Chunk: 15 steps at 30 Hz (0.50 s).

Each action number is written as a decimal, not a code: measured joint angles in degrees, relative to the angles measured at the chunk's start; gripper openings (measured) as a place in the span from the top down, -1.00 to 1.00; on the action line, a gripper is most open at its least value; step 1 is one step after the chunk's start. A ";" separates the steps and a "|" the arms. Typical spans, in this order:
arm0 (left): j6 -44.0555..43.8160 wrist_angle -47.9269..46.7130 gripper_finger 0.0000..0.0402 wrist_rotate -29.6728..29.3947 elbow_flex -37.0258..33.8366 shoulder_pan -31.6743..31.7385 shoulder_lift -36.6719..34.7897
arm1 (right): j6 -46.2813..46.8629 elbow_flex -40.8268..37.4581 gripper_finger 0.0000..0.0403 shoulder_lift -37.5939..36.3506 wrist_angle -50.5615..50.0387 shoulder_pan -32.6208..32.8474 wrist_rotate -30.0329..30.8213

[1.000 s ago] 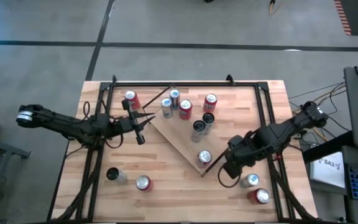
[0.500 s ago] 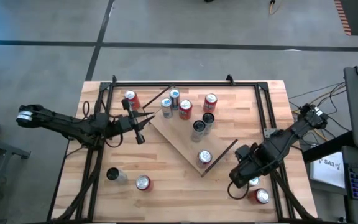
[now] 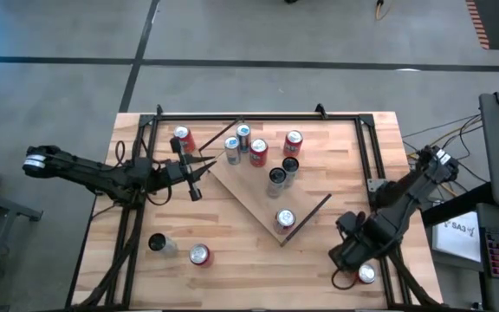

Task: Place canned beverage on shelf
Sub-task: Put the blue soda can on the shelf aligned with the blue can on the shelf

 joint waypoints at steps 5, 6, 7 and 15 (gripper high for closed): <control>-0.07 0.00 0.82 0.00 0.00 0.00 0.28 | 3.39 -2.20 -0.78 0.00 1.87 1.97 0.77; -0.07 0.00 0.82 0.00 0.00 0.00 0.37 | 3.75 -2.65 -0.78 0.00 2.78 2.14 0.81; -0.07 0.00 0.82 0.00 0.00 0.00 0.54 | 3.83 -3.23 -0.78 0.00 3.70 2.32 0.90; -0.06 0.02 0.82 0.01 0.16 0.00 1.43 | 3.90 -7.89 -0.78 0.00 8.03 2.31 1.32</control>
